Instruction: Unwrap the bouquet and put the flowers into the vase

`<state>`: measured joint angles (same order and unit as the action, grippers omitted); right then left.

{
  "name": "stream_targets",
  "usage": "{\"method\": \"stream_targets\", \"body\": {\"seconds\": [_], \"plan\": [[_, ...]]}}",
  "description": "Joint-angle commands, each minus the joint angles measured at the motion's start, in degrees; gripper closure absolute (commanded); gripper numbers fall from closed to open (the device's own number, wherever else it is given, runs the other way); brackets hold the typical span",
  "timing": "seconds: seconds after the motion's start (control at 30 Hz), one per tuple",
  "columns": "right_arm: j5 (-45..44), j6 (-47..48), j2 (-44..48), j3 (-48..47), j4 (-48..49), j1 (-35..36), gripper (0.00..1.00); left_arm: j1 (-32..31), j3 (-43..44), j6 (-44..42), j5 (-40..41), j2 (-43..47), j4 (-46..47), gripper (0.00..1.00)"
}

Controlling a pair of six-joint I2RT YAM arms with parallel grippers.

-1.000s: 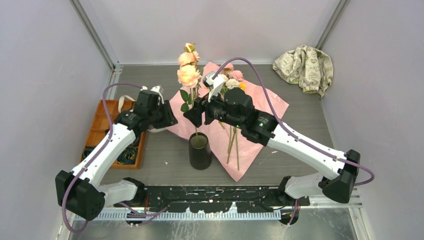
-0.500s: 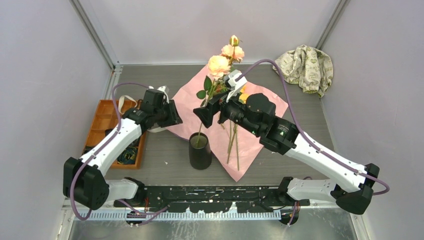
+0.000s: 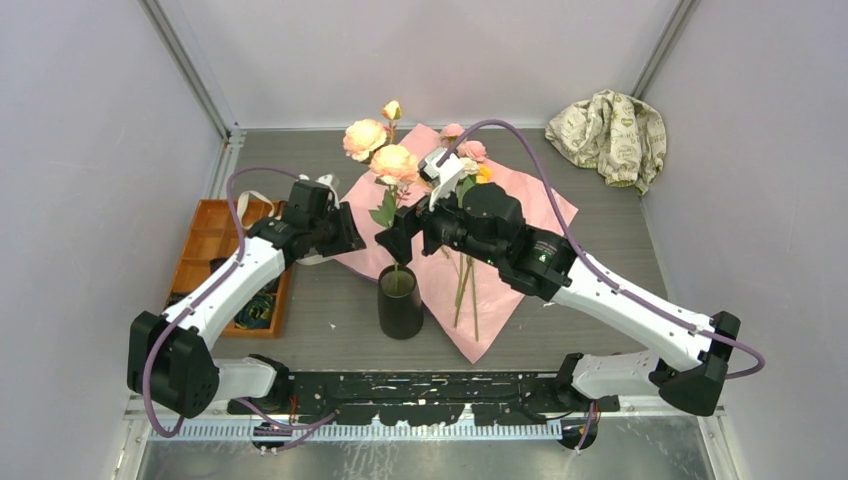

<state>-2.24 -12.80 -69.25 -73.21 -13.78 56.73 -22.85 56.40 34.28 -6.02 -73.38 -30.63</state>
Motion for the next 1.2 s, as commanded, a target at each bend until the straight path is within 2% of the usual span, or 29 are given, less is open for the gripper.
{"method": "stream_targets", "body": {"seconds": [0.0,0.33,0.43,0.5,0.63,0.7,0.77,0.87,1.0,1.17], "plan": [[-2.19,-0.39,1.56,-3.39,-2.93,1.34,0.06,-0.18,-0.23,-0.38,0.56,1.58,2.35,0.60],[-20.21,-3.70,8.96,-3.55,-12.42,1.40,0.00,-0.18,0.39,-0.66,0.18,0.33,3.49,0.60],[-29.98,-5.16,6.97,-6.47,-19.55,1.44,0.00,-0.18,1.13,-0.74,0.22,-0.16,3.39,0.60],[-40.07,-6.54,4.84,-7.64,-23.06,1.37,0.01,-0.17,1.76,-0.81,0.29,-0.67,3.40,0.60],[-48.66,-10.71,1.02,-8.48,-27.46,-1.30,0.00,-0.14,4.18,-1.14,1.46,-2.06,1.98,0.60],[-47.51,-16.70,0.00,-7.86,-28.67,-5.78,0.00,-0.10,6.20,-1.21,5.07,-2.32,0.07,0.60],[-41.58,-20.97,0.99,-4.26,-25.84,-11.02,0.01,-0.04,8.35,-1.81,8.28,-2.34,-1.62,0.60],[-33.63,-22.87,0.83,-0.46,-22.67,-17.11,0.01,0.00,10.93,-2.74,9.46,-2.18,-2.57,0.59],[-30.78,-22.27,-5.61,-2.87,-24.85,-20.60,0.01,0.08,12.82,-2.14,12.52,-1.69,-3.60,0.59],[-23.14,-21.48,-17.39,-5.89,-24.81,-23.92,0.07,1.02,9.69,-1.78,6.94,3.59,3.52,0.56]]}}
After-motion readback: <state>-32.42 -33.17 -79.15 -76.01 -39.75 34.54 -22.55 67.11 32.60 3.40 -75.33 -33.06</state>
